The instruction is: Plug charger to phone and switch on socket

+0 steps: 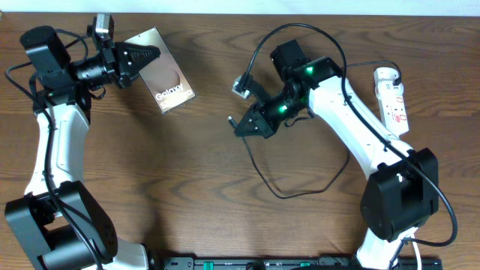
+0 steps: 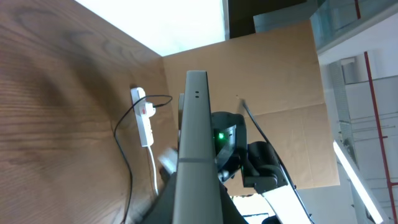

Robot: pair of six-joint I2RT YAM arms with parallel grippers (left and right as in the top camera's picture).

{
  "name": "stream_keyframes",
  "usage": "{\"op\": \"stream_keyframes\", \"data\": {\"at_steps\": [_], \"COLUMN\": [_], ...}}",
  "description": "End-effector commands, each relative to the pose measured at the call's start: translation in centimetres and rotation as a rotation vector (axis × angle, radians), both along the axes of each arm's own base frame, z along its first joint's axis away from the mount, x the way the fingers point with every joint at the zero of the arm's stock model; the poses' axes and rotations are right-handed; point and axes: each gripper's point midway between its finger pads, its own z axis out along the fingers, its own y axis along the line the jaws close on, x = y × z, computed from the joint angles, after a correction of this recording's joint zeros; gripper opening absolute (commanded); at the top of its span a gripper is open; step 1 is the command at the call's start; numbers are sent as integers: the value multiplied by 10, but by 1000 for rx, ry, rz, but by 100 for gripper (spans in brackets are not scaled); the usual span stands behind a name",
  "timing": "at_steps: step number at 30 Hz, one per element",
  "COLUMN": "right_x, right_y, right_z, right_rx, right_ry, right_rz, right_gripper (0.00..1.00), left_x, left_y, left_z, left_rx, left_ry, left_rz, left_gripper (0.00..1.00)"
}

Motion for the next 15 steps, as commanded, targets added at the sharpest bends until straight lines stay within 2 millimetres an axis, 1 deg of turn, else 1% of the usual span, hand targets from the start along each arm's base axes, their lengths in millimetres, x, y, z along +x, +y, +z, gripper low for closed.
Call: {"op": "stream_keyframes", "data": {"at_steps": [1, 4, 8, 11, 13, 15], "right_x": [25, 12, -8, -31, -45, -56], "right_y": [-61, -64, -70, -78, -84, -90], "right_z": [-55, -70, -105, -135, -148, -155], "right_rx": [-526, -559, -621, -672, -704, -731], "right_ry": [42, 118, 196, 271, 309, 337], "right_rz": [-443, -494, -559, -601, -617, -622], "right_gripper": [1, 1, 1, 1, 1, 1], "left_x": [-6, -6, -6, -6, -6, -6], "left_y": [-3, -3, -3, -3, -3, -3], "left_z": [10, 10, 10, 10, 10, 10], "left_rx": [5, 8, 8, 8, 8, 8], "left_ry": [-48, -56, -56, -56, -57, -57], "left_rz": [-33, -33, -33, -33, -33, -33], "left_gripper": [7, 7, 7, 7, 7, 7]}}
